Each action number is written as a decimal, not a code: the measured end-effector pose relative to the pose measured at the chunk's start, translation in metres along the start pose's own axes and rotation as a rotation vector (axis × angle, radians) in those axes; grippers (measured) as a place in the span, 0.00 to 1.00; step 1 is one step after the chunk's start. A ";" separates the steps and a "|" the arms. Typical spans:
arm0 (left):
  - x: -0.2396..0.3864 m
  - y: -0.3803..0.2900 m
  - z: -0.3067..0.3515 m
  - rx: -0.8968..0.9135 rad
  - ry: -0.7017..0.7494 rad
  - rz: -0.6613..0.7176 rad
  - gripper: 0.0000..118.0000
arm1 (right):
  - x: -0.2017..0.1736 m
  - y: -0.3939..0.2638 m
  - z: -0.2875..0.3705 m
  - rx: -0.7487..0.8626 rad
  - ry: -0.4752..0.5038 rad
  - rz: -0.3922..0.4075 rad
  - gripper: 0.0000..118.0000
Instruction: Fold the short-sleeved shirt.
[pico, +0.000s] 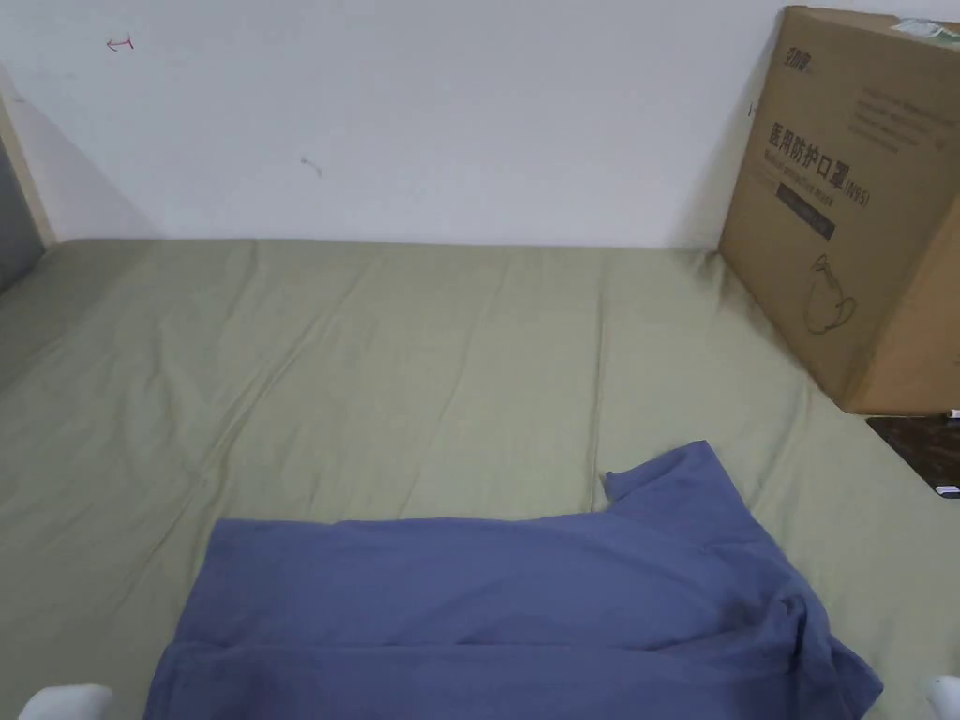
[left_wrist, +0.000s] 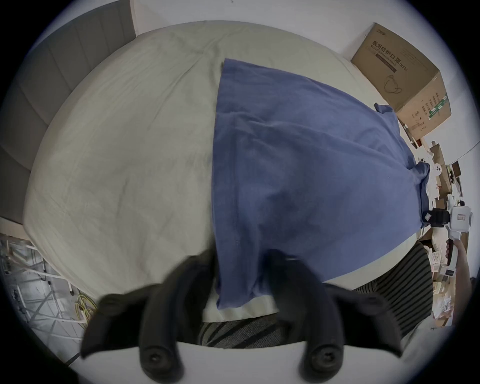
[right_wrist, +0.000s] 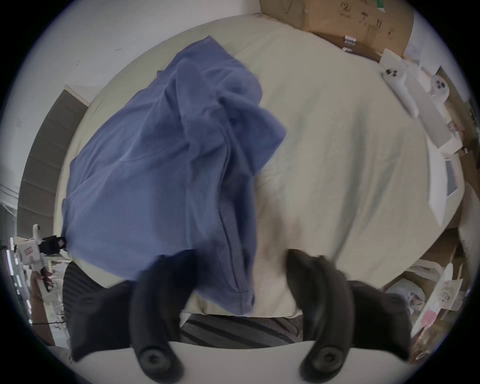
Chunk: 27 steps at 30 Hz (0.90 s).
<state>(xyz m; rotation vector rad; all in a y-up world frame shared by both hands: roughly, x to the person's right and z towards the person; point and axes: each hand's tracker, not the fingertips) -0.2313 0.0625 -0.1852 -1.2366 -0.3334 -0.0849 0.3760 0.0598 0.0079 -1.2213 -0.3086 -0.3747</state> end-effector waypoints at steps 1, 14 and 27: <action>0.001 0.001 0.005 0.018 0.033 -0.019 0.81 | -0.001 0.002 0.007 0.017 -0.017 0.012 0.80; 0.091 0.008 0.169 0.988 -0.139 -0.064 0.79 | -0.113 -0.002 0.152 0.967 0.336 0.122 0.77; 0.135 0.050 0.163 1.156 -0.122 -0.088 0.00 | -0.165 0.033 0.144 1.059 0.343 0.096 0.00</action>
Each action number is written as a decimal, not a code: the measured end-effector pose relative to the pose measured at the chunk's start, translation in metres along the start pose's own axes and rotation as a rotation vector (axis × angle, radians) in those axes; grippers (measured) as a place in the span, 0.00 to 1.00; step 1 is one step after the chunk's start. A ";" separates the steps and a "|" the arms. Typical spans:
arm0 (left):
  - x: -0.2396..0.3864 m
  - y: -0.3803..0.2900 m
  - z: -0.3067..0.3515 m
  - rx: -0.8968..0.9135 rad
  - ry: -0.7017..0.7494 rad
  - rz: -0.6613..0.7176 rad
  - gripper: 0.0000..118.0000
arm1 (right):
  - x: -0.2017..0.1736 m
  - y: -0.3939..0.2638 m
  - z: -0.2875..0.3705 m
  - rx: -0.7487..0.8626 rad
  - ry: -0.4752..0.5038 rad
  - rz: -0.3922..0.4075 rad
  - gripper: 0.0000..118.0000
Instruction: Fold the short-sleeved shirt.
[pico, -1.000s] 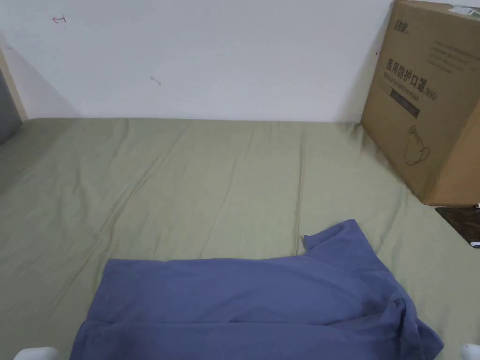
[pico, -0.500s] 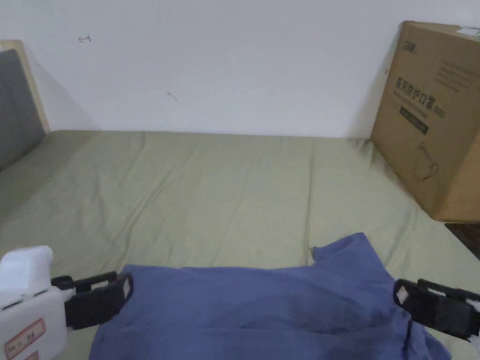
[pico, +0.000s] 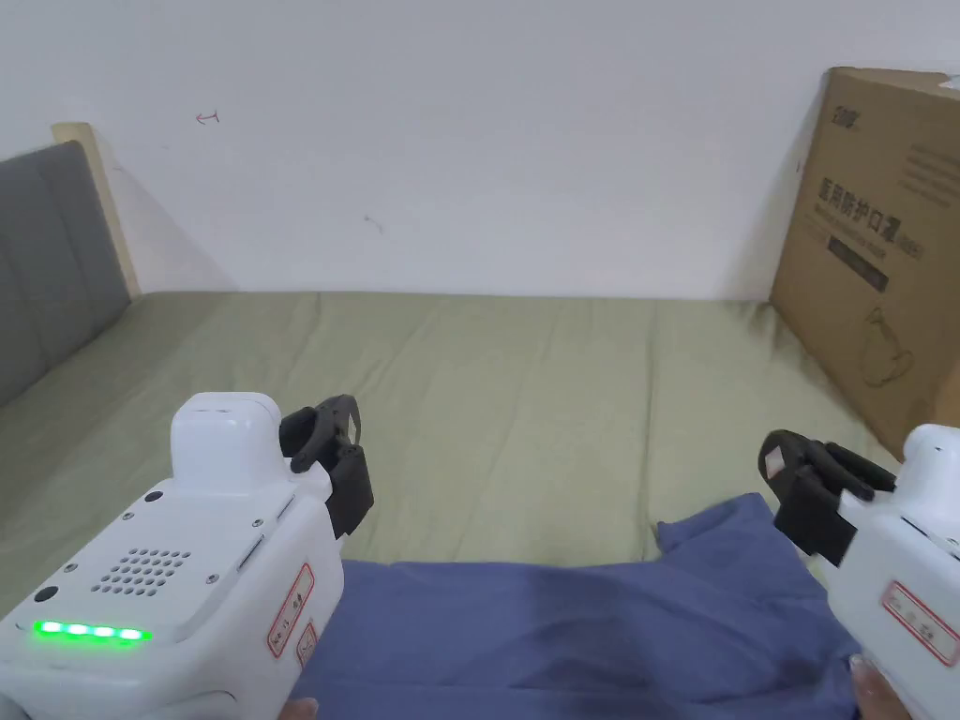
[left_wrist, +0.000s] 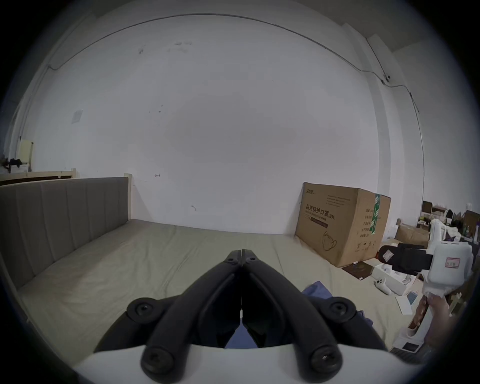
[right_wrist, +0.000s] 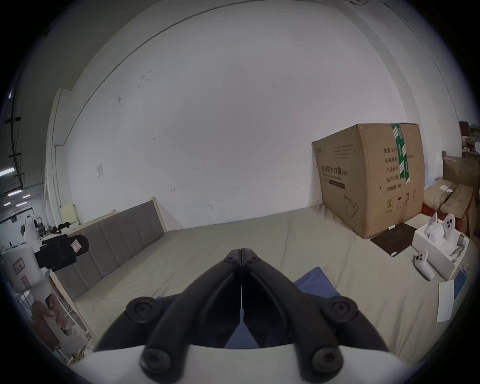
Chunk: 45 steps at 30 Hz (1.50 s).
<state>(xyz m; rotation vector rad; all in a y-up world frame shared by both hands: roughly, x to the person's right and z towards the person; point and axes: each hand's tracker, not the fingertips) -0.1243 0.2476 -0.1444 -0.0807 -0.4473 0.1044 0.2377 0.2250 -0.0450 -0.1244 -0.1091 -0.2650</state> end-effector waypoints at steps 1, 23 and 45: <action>-0.010 0.002 -0.011 -0.065 0.006 -0.025 0.00 | 0.002 0.000 -0.002 -0.018 0.013 -0.009 0.00; -0.185 -0.198 -0.259 -1.095 0.111 0.068 0.89 | 0.056 -0.047 -0.080 -0.403 -0.010 -0.065 0.00; -0.131 -0.096 -0.176 -0.751 0.008 0.056 0.00 | 0.176 -0.052 -0.231 -0.753 -0.211 -0.028 0.73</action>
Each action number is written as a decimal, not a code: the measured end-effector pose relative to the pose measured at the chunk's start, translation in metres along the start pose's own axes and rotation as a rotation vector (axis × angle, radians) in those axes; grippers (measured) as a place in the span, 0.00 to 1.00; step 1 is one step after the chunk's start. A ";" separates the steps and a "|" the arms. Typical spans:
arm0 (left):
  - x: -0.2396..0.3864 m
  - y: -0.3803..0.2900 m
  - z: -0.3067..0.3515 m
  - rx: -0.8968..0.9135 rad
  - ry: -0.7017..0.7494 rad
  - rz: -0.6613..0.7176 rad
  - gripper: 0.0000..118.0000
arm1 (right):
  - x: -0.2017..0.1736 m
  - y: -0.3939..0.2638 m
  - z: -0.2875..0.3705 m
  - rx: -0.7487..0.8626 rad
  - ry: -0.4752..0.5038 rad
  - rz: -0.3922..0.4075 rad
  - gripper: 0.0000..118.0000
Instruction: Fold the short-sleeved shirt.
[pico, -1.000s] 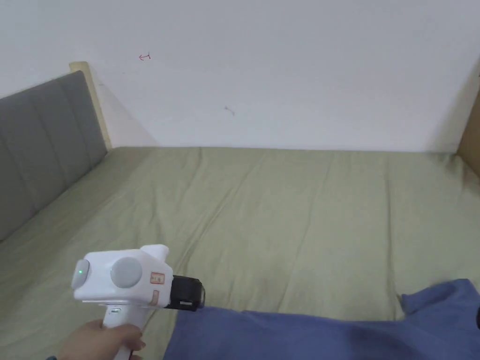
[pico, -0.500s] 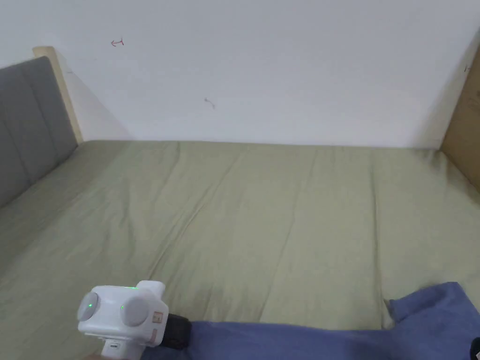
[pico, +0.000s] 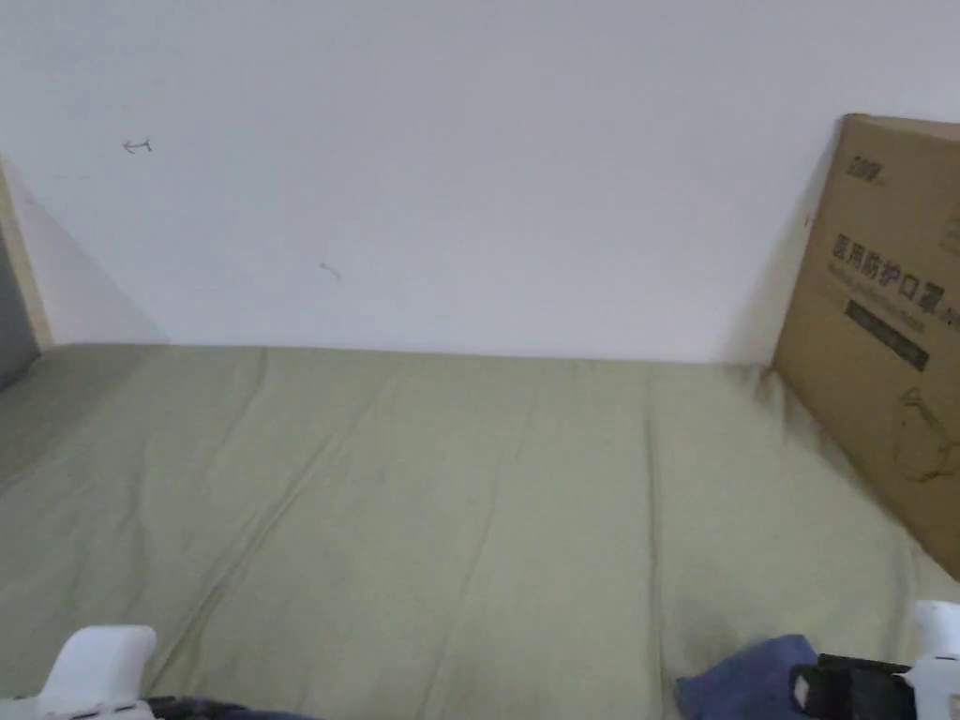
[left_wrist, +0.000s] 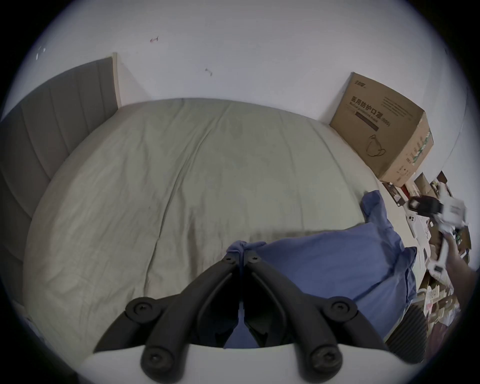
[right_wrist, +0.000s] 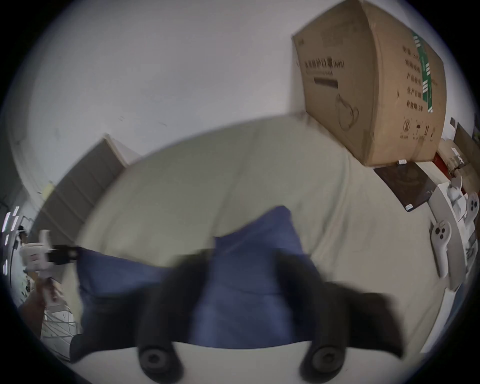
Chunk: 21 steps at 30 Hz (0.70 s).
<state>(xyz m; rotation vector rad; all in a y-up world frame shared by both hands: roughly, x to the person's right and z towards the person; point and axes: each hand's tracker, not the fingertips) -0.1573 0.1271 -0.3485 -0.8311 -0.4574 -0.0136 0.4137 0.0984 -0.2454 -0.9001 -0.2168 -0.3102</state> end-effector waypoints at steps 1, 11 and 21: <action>0.002 0.002 0.002 0.001 -0.009 0.001 0.00 | 0.005 0.002 -0.016 -0.034 -0.034 -0.013 0.92; 0.013 0.001 0.002 -0.030 -0.001 -0.037 0.00 | 0.042 -0.001 -0.088 -0.213 -0.124 -0.096 0.91; -0.007 -0.002 -0.011 -0.011 0.019 0.073 0.00 | 0.039 -0.003 -0.011 0.009 -0.006 -0.062 0.00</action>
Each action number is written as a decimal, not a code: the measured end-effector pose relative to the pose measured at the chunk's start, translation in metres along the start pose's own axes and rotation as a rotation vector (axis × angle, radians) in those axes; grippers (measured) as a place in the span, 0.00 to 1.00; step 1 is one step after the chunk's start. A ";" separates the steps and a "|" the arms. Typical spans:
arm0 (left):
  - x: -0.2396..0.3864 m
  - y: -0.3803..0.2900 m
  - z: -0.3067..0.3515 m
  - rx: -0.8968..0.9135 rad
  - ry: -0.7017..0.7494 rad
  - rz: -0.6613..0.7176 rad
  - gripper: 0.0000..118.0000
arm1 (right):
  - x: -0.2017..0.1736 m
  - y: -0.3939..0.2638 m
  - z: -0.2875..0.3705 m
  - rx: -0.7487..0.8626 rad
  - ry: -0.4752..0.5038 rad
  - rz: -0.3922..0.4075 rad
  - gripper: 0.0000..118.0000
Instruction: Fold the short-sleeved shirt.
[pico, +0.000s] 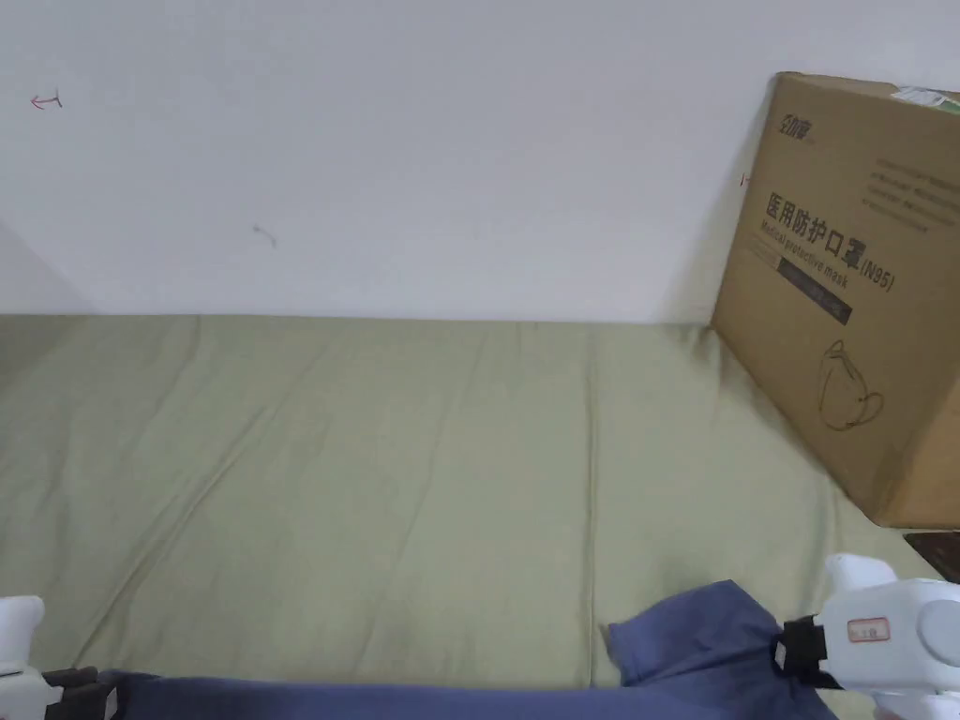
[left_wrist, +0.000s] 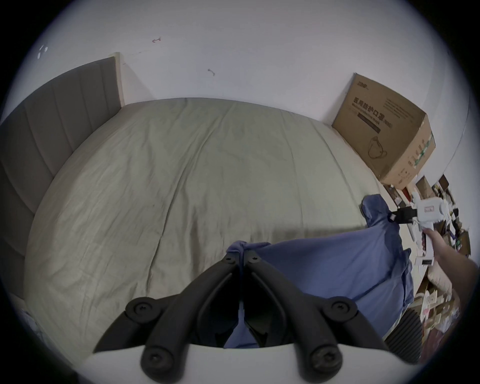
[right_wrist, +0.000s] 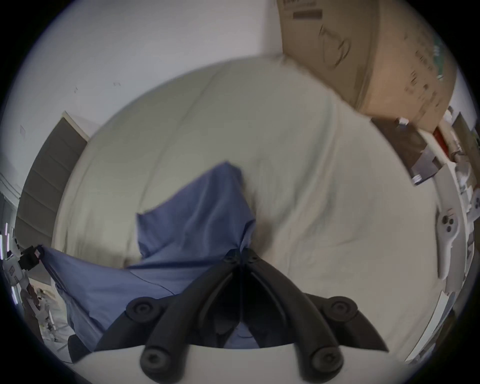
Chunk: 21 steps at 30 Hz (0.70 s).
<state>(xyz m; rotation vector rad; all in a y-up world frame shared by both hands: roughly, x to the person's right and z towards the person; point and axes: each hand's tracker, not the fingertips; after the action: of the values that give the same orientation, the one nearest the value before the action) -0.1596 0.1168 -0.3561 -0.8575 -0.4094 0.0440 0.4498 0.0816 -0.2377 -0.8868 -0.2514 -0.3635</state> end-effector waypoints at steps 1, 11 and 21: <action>0.000 0.001 -0.002 0.003 0.003 0.005 0.00 | -0.007 0.001 0.014 0.037 0.019 -0.009 0.00; -0.011 0.042 0.008 0.127 0.002 0.065 0.00 | -0.027 0.024 0.102 0.275 0.040 -0.056 0.00; -0.026 -0.039 0.061 -0.071 -0.064 -0.048 0.00 | 0.001 -0.092 0.149 0.036 0.045 0.007 0.00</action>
<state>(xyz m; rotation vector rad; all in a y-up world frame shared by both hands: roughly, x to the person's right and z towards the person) -0.2107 0.1306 -0.3002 -0.9173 -0.4932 0.0130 0.4035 0.1463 -0.0817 -0.8426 -0.2129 -0.3712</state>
